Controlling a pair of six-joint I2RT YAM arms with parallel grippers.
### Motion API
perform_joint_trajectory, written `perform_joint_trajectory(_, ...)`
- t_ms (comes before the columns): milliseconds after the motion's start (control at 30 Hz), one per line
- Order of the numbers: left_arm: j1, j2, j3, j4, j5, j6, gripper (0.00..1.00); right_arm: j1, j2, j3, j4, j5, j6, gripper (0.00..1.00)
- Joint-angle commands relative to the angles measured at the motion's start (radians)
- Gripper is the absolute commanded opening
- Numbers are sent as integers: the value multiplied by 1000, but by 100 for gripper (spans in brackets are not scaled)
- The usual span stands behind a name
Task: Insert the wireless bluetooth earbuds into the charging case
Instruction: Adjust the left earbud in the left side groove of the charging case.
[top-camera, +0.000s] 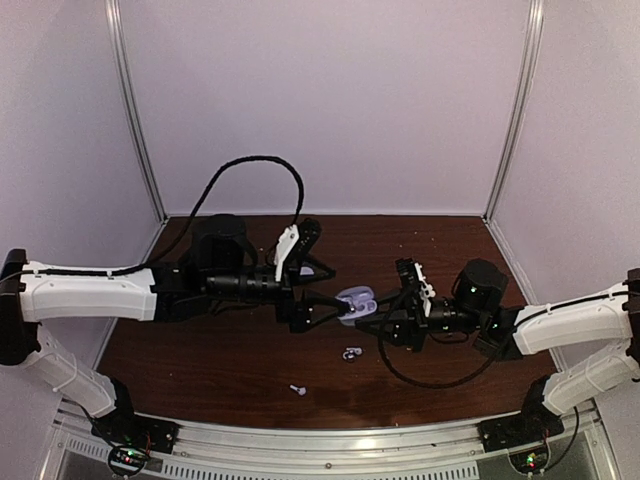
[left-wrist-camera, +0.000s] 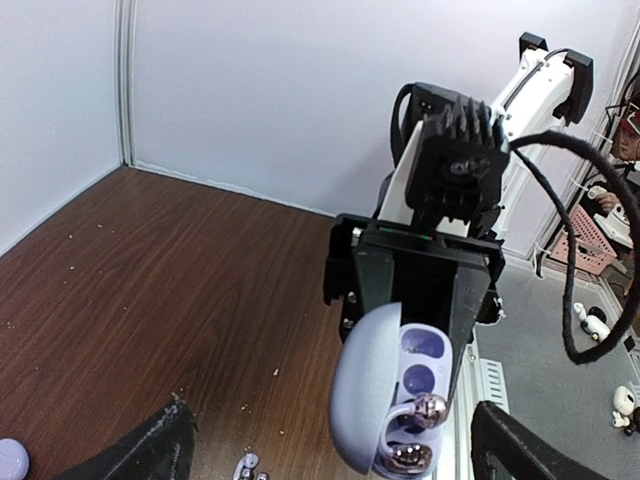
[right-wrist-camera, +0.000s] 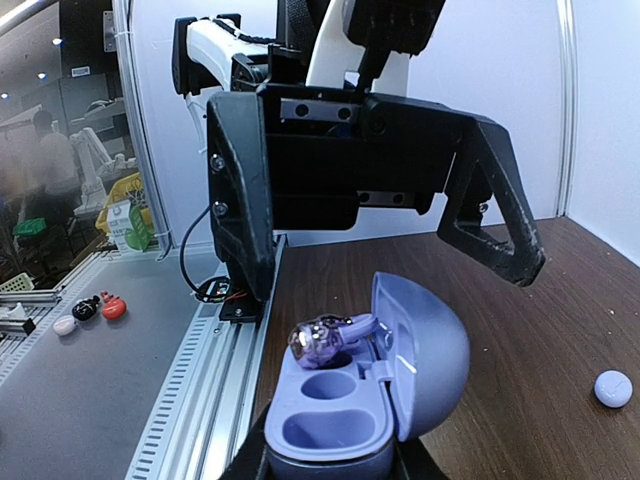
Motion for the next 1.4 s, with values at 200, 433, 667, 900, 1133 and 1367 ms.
perform_joint_trajectory(200,0,65,92,-8,-8,-32,98,14,1,45,-17,30,-30,0)
perform_joint_trajectory(433,1,76,80,-16,-22,-24,98,14,-6,45,-20,31,-32,0)
perform_joint_trajectory(667,1,75,50,-26,-72,-1,97,16,-30,39,3,14,-20,0)
perform_joint_trajectory(900,0,77,17,16,-68,16,97,16,-48,29,64,-20,28,0)
perform_joint_trajectory(1133,-2,67,-8,28,-88,78,95,16,-47,16,122,-33,70,0)
perform_joint_trajectory(1367,-2,57,-23,43,-77,143,95,15,-44,1,171,-44,95,0)
